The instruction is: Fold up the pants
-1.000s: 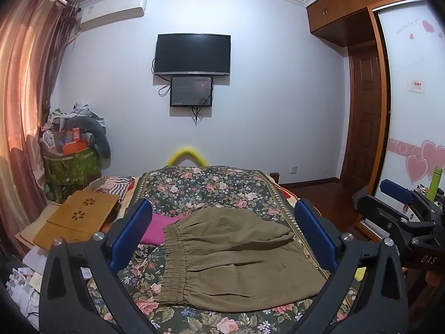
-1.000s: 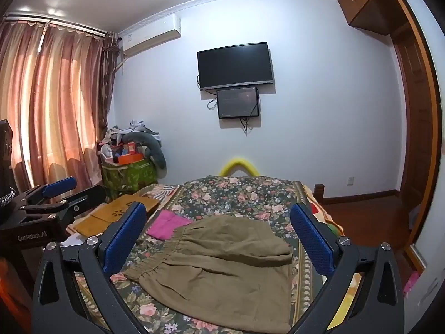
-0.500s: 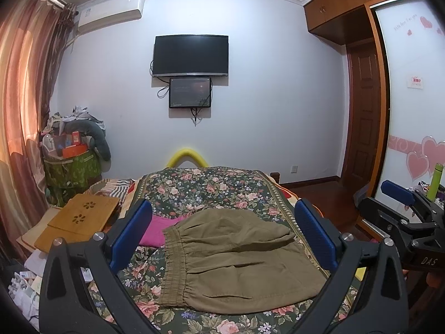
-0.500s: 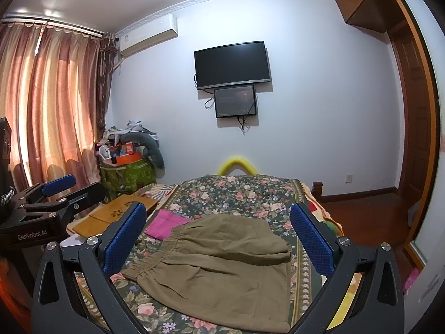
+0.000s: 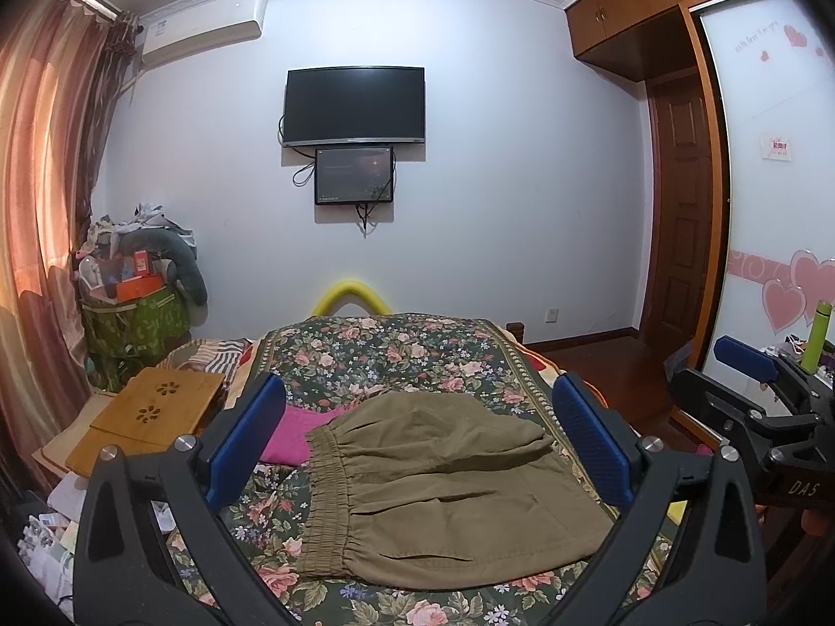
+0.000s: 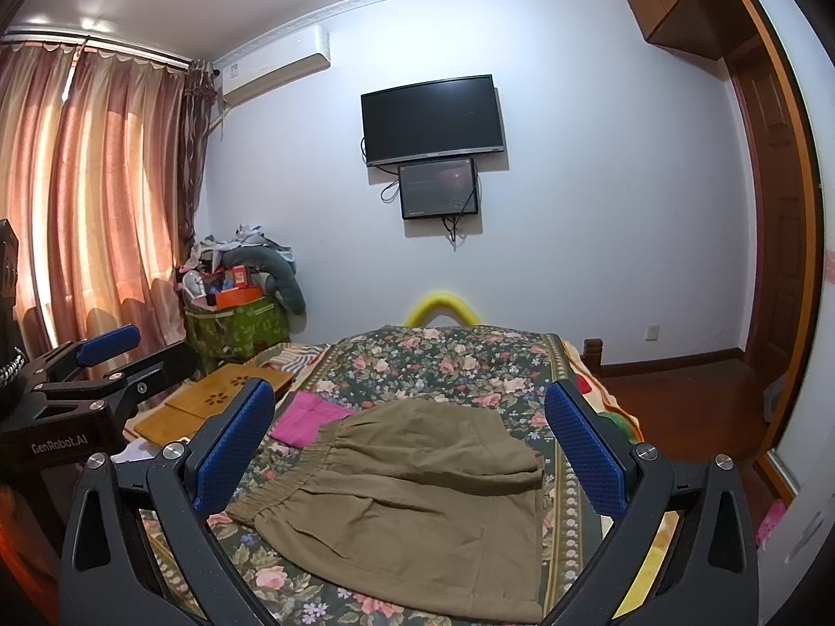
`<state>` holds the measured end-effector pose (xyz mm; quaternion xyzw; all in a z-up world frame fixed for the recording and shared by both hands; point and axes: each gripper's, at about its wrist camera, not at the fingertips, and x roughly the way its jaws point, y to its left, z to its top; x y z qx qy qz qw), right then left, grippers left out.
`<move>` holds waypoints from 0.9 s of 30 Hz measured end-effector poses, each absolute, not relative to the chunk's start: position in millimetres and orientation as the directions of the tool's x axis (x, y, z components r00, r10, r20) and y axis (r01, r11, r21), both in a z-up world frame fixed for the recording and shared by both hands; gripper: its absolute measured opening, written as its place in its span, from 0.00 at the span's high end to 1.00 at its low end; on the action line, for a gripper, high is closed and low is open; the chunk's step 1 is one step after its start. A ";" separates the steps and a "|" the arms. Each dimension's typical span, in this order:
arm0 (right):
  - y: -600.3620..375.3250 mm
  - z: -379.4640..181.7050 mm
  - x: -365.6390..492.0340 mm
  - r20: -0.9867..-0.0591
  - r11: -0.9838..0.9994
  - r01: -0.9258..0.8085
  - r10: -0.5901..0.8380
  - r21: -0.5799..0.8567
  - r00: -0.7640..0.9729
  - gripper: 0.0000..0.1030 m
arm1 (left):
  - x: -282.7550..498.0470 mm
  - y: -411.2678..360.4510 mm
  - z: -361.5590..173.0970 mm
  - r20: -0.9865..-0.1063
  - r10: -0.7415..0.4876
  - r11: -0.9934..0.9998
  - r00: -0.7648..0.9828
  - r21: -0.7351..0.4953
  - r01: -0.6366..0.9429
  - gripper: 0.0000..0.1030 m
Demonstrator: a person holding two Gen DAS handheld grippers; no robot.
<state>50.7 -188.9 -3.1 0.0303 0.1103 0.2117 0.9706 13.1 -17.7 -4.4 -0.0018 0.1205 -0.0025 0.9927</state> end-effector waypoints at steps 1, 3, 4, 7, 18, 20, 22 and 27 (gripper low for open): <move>-188.9 -3.0 50.7 -0.200 0.909 -0.404 0.417 0.106 0.886 0.00 | 13.2 -17.3 -4.2 -0.239 -0.005 1.000 0.971 -0.006 0.004 0.00; -189.0 -2.8 50.9 -0.202 0.909 -0.404 0.417 0.106 0.886 0.00 | 13.4 -17.6 -5.2 -0.239 -0.006 1.000 0.971 -0.005 0.005 0.00; -188.8 -2.6 51.1 -0.203 0.908 -0.404 0.418 0.107 0.885 0.00 | 13.5 -17.8 -5.4 -0.239 -0.006 1.000 0.971 -0.004 0.005 0.00; -189.7 -2.9 51.2 -0.201 0.909 -0.403 0.417 0.105 0.886 0.00 | 13.6 -17.6 -5.2 -0.238 -0.004 1.000 0.971 -0.005 0.003 0.00; -190.5 -3.7 52.7 -0.203 0.909 -0.404 0.417 0.103 0.886 0.00 | 14.4 -15.9 -4.4 -0.241 -0.007 1.000 0.970 -0.012 0.004 0.00; -191.4 -4.3 53.3 -0.202 0.909 -0.403 0.416 0.102 0.887 0.00 | 14.7 -15.9 -4.4 -0.242 -0.007 1.000 0.970 -0.012 0.004 0.00; -192.3 -4.8 54.4 -0.203 0.909 -0.404 0.416 0.101 0.886 0.00 | 14.7 -15.9 -4.6 -0.241 -0.007 1.000 0.970 -0.013 0.004 0.00; -192.0 -5.0 54.3 -0.204 0.909 -0.404 0.416 0.100 0.886 0.00 | 14.4 -15.9 -4.4 -0.241 -0.006 1.000 0.970 -0.012 0.003 0.00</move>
